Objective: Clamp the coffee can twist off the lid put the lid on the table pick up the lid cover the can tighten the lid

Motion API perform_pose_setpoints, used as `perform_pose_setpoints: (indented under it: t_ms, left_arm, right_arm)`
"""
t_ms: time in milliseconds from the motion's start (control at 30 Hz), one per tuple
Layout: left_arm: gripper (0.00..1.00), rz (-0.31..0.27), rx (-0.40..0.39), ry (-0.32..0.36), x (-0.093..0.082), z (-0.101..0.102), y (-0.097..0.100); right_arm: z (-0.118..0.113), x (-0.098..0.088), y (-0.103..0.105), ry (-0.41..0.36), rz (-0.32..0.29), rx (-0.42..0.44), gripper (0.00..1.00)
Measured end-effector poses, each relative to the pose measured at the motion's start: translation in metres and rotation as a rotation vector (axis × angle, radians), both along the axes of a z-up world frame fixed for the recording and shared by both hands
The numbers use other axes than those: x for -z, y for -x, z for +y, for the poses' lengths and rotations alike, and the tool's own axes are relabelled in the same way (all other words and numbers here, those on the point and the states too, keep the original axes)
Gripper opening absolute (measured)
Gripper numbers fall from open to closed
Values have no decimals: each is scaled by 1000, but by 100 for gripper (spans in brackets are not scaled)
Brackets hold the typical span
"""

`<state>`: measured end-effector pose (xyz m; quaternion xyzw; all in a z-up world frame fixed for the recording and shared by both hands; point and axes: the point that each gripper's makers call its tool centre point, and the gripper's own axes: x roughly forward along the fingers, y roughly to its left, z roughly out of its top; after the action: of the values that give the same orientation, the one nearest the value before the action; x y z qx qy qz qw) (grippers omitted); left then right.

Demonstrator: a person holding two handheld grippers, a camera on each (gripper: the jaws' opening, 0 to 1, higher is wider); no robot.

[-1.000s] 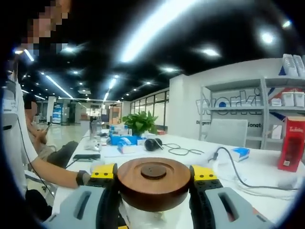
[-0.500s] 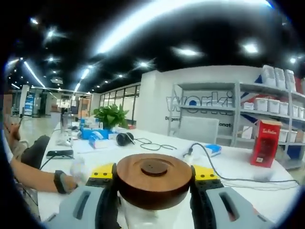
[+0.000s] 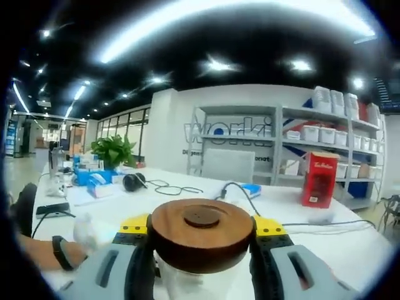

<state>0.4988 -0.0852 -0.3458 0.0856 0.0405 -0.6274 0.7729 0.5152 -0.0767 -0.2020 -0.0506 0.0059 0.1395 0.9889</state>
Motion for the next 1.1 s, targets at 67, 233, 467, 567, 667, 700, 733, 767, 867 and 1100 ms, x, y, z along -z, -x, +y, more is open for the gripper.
perform_pose_setpoints:
  t_ms: [67,233,467,567,667,700,733,767,867,1100]
  left_arm:
    - [43,0,0,0,0,0,0]
    - [43,0,0,0,0,0,0]
    - [43,0,2,0,0,0,0]
    - [43,0,2,0,0,0,-1]
    - [43,0,2,0,0,0,-1]
    - [43,0,2,0,0,0,-1]
    - [43,0,1,0,0,0,-1]
    - [43,0,1,0,0,0,-1]
    - [43,0,2,0,0,0,-1]
    - [43,-1,0,1,0,0,-2]
  right_arm:
    - [-2,0,0,-5,0,36,56]
    - [-4,0,1,-19,-1,108,55]
    - [-6,-1,1,-55,-8,178,55]
    - [-6,-1,1,-57,-12,193,55]
    - [-7,-1,1,-65,-15,217,55]
    - [-7,-1,2,-66,-19,225,55]
    - [-7,-1,3,-67,-31,233,55]
    - [-7,-1,3,-67,-38,239,55]
    - [-8,-2,4,-67,-45,253,55]
    - [-8,-2,4,-66,-42,243,55]
